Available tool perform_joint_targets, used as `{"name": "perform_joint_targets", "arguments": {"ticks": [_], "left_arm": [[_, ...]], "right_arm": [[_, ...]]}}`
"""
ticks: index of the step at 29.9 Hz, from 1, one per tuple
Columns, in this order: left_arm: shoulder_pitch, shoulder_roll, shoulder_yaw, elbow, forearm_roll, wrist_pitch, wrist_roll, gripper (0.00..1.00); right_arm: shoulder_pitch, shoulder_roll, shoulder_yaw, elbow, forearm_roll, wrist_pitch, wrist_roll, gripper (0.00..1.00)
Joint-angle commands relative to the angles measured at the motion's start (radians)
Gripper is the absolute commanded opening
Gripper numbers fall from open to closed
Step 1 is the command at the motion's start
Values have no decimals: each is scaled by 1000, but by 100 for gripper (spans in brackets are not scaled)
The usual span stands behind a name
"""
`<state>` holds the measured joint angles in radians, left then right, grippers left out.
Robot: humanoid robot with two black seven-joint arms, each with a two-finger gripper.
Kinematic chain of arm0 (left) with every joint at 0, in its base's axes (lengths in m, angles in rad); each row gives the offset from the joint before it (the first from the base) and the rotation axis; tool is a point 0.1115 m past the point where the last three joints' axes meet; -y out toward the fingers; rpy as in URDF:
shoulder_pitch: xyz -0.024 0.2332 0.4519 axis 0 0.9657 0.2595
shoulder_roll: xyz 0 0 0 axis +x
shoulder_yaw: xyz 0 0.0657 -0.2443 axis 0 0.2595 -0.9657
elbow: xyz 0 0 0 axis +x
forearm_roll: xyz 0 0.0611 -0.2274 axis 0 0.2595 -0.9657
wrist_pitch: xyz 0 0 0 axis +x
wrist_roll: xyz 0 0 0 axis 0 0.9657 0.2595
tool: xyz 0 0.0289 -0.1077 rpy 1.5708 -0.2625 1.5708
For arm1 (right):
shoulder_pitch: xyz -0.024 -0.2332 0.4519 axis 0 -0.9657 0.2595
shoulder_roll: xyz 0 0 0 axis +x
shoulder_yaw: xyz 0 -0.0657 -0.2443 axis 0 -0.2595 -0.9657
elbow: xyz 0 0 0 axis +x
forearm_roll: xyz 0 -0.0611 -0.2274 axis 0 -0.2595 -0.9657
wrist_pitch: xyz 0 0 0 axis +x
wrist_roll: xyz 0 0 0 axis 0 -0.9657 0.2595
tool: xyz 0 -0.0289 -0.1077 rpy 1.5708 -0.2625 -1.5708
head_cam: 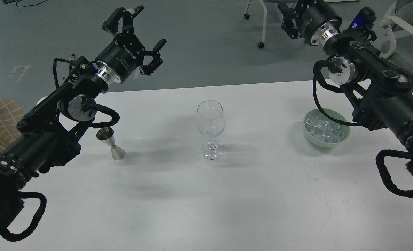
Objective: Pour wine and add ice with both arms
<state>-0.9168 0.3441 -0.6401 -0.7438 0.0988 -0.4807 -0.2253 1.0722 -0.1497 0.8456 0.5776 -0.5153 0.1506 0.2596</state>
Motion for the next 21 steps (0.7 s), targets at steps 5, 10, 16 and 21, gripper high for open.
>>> {"name": "perform_joint_targets", "arguments": {"ticks": [5,10,16,21], "left_arm": [[3,12,-7,3,1,-8,0,99],[-4,30,-6,23,-1,-8,-2,99],[-27,36,-4,98,1,-8,-3,99],[-30,35,-7,126,-2,-8,-6,99]], "right_arm": [[-14,4,70,1,11,56,1,100],[-6,-7,69,-1,9,55,3,100],[-15,-7,67,1,11,61,6,100],[-20,-5,67,5,12,58,6,100]]}}
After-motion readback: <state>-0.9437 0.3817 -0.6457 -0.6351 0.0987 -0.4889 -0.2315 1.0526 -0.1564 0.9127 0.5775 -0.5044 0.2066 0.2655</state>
